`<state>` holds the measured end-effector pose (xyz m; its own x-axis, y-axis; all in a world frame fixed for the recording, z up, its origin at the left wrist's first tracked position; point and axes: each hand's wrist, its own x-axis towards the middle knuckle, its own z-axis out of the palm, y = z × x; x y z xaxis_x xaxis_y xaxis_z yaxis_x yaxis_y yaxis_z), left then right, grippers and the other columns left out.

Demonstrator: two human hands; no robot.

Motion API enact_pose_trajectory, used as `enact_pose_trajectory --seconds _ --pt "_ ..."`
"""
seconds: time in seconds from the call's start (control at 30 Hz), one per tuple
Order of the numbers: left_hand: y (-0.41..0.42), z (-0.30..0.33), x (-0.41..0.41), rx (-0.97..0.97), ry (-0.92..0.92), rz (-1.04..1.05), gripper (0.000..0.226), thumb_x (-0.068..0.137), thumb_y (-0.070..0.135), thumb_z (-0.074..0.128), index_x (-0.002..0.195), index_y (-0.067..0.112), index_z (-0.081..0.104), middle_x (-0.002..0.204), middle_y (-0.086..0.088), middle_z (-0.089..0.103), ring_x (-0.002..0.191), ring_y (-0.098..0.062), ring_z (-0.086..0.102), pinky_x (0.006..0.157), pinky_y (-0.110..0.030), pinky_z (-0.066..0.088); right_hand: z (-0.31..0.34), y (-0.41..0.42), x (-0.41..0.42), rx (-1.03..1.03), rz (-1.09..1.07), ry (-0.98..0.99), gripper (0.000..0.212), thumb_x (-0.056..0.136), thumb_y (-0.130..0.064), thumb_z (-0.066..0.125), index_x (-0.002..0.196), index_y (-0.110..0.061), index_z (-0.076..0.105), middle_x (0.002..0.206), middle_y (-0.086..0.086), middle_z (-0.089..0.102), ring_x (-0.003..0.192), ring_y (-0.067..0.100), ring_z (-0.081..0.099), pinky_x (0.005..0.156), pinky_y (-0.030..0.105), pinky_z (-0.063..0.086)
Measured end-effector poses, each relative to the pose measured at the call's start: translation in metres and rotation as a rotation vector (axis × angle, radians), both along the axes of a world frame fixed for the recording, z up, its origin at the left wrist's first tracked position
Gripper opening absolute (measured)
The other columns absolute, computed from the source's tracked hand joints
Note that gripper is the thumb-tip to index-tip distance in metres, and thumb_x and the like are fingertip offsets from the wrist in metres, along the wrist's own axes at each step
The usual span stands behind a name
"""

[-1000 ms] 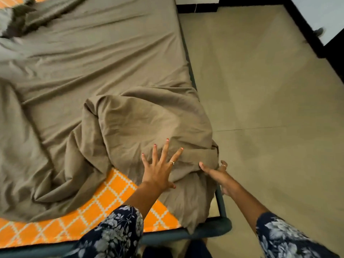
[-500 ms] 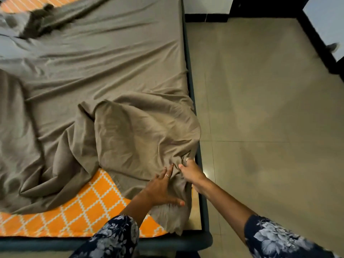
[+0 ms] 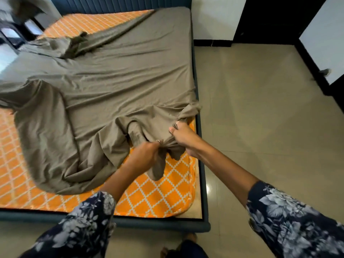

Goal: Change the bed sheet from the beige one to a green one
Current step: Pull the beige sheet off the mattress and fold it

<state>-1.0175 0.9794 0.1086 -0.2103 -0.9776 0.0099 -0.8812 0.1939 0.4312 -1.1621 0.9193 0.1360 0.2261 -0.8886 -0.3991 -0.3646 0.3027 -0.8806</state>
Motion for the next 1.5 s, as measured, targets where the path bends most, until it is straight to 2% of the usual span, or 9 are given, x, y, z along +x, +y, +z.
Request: enact_pose_trajectory --seconds 0.27,0.47,0.63,0.83,1.0,1.03,1.07,1.2,1.5 --pt "0.013 0.124 0.103 -0.412 0.009 0.086 0.044 0.077 0.019 0.037 0.109 0.005 0.063 0.086 -0.023 0.069 0.079 -0.037 0.063 0.065 -0.039 0.05 0.122 -0.015 0.103 -0.23 0.066 -0.114 0.027 0.099 -0.015 0.044 0.072 -0.017 0.043 0.076 0.002 0.05 0.084 0.02 0.052 0.072 0.029 0.044" --pt "-0.027 0.12 0.168 -0.174 -0.118 0.364 0.021 0.086 0.019 0.039 0.101 0.015 0.053 0.096 -0.021 0.064 0.092 -0.043 0.059 0.074 -0.051 0.049 0.133 -0.046 0.175 -0.149 0.193 -0.143 0.024 0.096 -0.009 0.043 0.072 -0.015 0.046 0.071 0.002 0.048 0.068 0.016 0.047 0.064 0.029 0.039" --pt "-0.043 0.106 0.178 -0.019 0.005 0.528 0.054 0.092 0.019 0.054 0.143 0.015 0.035 0.136 -0.017 0.052 0.123 -0.036 0.05 0.101 -0.044 0.041 0.122 -0.063 0.193 0.056 0.466 -0.142 0.023 0.1 -0.027 0.044 0.082 -0.018 0.055 0.085 0.005 0.056 0.078 0.017 0.051 0.066 0.027 0.04" --pt "-0.056 0.081 0.127 0.194 -0.035 0.613 0.055 0.097 0.019 0.051 0.146 0.006 0.031 0.149 -0.017 0.034 0.137 -0.03 0.034 0.109 -0.029 0.025 0.076 -0.106 0.118 0.018 0.65 0.038 0.029 0.1 -0.027 0.047 0.118 -0.007 0.056 0.105 0.003 0.048 0.091 0.016 0.047 0.078 0.031 0.041" --pt "-0.107 0.072 0.042 0.274 -0.051 0.662 0.046 0.097 0.022 0.052 0.139 0.007 0.043 0.144 -0.015 0.043 0.133 -0.029 0.039 0.105 -0.028 0.028 0.059 -0.175 0.009 -0.012 0.764 0.141 0.031 0.1 -0.024 0.047 0.11 0.003 0.058 0.097 -0.002 0.032 0.084 0.019 0.042 0.069 0.027 0.037" --pt "-0.12 0.071 0.022 0.298 -0.059 0.66 0.045 0.096 0.024 0.053 0.137 0.009 0.045 0.142 -0.015 0.045 0.132 -0.029 0.04 0.105 -0.029 0.029 0.058 -0.191 -0.014 -0.004 0.765 0.146 0.026 0.1 -0.024 0.047 0.104 -0.002 0.06 0.124 0.008 0.025 0.082 0.017 0.045 0.068 0.025 0.038" --pt "-0.138 0.072 -0.001 0.324 -0.065 0.643 0.043 0.096 0.026 0.053 0.135 0.01 0.048 0.14 -0.015 0.047 0.131 -0.029 0.041 0.105 -0.029 0.03 0.06 -0.211 -0.04 -0.003 0.758 0.153 0.019 0.1 -0.024 0.047 0.098 -0.009 0.059 0.088 0.01 0.056 0.079 0.014 0.046 0.066 0.025 0.039" --pt "-0.218 0.08 -0.078 0.393 -0.069 0.54 0.042 0.096 0.031 0.052 0.134 0.013 0.05 0.139 -0.011 0.05 0.129 -0.027 0.044 0.104 -0.03 0.033 0.074 -0.289 -0.124 -0.015 0.672 0.249 0.019 0.099 -0.03 0.047 0.108 -0.017 0.056 0.105 0.008 0.055 0.093 0.018 0.051 0.075 0.029 0.042" --pt "-0.379 0.081 -0.147 0.436 -0.111 0.417 0.041 0.097 0.032 0.051 0.133 0.014 0.051 0.139 -0.01 0.05 0.129 -0.025 0.044 0.104 -0.03 0.035 0.083 -0.433 -0.19 -0.004 0.494 0.141 0.017 0.098 -0.026 0.047 0.084 -0.022 0.053 0.086 0.001 0.051 0.073 0.013 0.046 0.061 0.023 0.04"
